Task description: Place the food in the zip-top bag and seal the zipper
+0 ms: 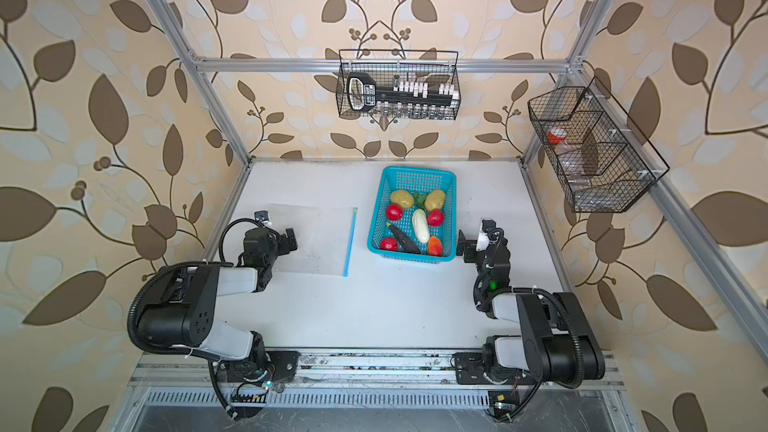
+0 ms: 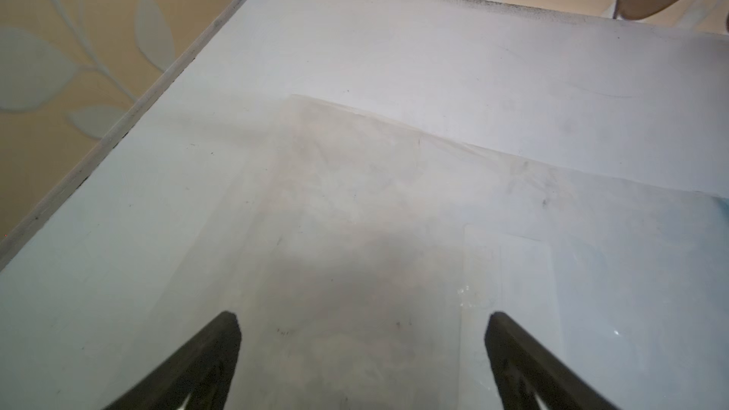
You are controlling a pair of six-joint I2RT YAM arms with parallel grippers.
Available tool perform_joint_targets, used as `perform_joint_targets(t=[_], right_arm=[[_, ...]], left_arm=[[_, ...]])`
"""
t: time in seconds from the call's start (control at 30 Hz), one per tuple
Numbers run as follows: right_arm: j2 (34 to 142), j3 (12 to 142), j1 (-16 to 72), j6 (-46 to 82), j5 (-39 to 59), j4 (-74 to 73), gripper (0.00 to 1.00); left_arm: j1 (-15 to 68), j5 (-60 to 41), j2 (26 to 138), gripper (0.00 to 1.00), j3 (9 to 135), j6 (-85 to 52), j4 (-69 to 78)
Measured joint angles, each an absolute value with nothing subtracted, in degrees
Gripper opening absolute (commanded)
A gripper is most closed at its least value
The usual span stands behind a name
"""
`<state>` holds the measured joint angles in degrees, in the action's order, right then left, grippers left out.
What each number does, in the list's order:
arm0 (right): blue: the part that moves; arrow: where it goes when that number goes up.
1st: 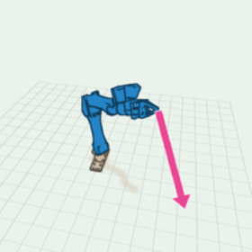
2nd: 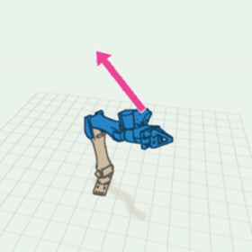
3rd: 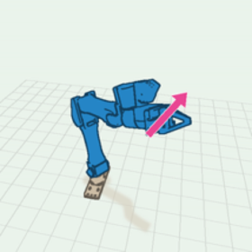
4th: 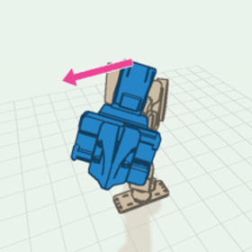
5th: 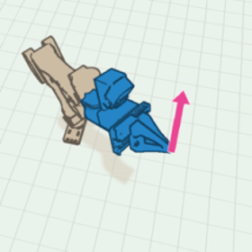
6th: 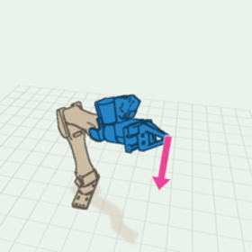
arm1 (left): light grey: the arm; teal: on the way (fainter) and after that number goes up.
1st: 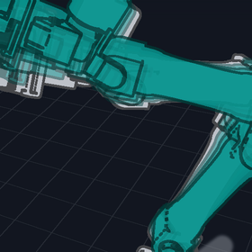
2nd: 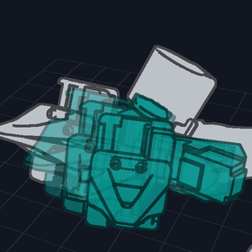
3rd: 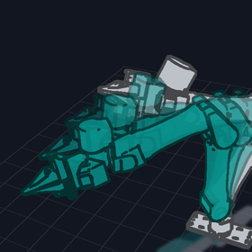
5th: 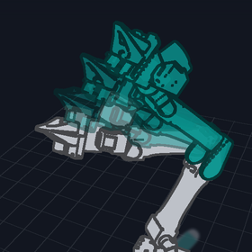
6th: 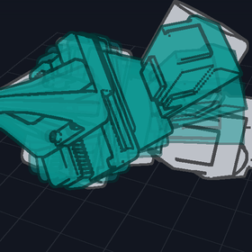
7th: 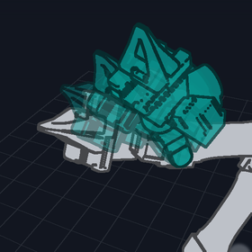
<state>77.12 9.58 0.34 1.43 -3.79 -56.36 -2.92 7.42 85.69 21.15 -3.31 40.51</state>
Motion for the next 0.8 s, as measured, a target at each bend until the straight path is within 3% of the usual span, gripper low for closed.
perform_joint_targets(t=[0.8], right_arm=[[77.12,9.58,0.19,1.21,-2.31,-56.36,1.0]], left_arm=[[-2.92,7.42,85.69,0.99,21.15,-3.31,40.51]])
